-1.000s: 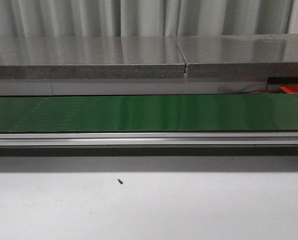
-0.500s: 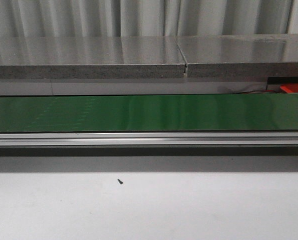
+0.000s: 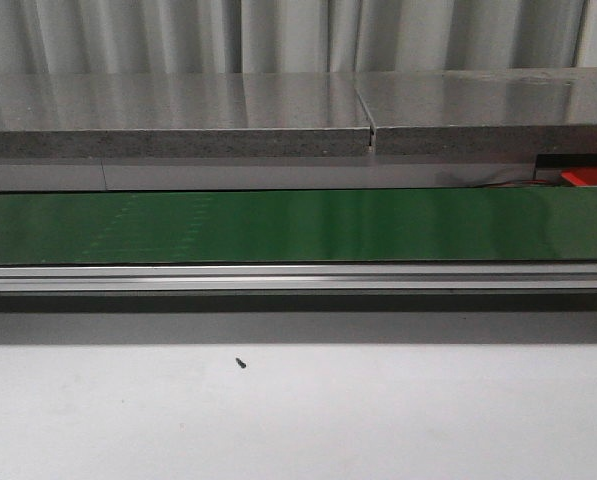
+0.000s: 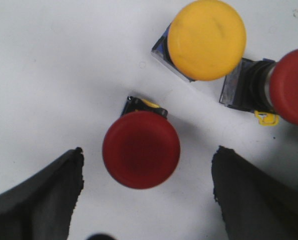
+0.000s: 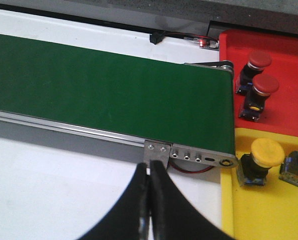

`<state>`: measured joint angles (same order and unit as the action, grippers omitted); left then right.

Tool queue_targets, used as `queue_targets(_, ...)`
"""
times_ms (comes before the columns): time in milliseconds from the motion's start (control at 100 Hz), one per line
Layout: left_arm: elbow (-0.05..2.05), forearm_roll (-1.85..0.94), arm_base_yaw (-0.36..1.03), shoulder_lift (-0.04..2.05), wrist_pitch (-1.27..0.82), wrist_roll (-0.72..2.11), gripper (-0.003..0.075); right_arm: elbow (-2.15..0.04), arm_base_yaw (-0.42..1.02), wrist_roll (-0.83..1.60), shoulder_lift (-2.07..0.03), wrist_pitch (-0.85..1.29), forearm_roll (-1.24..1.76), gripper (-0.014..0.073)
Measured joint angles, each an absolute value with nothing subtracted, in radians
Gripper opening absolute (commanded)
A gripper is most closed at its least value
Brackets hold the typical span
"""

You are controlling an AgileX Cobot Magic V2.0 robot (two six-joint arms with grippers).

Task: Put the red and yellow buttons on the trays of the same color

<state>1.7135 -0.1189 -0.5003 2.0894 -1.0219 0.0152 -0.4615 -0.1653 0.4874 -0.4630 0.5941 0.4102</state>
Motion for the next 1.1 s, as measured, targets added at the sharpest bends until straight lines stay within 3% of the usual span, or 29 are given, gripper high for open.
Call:
queue_targets(200, 1.731, -0.119, -0.5, 2.139, -1.003, 0.015, 0.0515, -0.461, -0.165, 0.487, -0.463, 0.594, 0.41, -0.0068)
queue_targets(300, 1.733, -0.119, -0.5, 2.148, -0.985, 0.015, 0.0477, -0.461, -0.165, 0.487, -0.463, 0.594, 0.41, -0.0068)
queue_targets(560, 1.733, -0.119, -0.5, 2.154, -0.967, 0.015, 0.0195, -0.461, -0.165, 0.487, -0.463, 0.594, 0.41, -0.0068)
queue_targets(660, 1.733, -0.119, -0.5, 2.154, -0.967, 0.015, 0.0132, -0.461, -0.165, 0.487, -0.463, 0.594, 0.41, -0.0068)
queue_targets(1100, 1.733, -0.117, -0.5, 2.119, -0.998, 0.015, 0.0123, -0.461, -0.165, 0.487, -0.463, 0.594, 0.41, -0.0068)
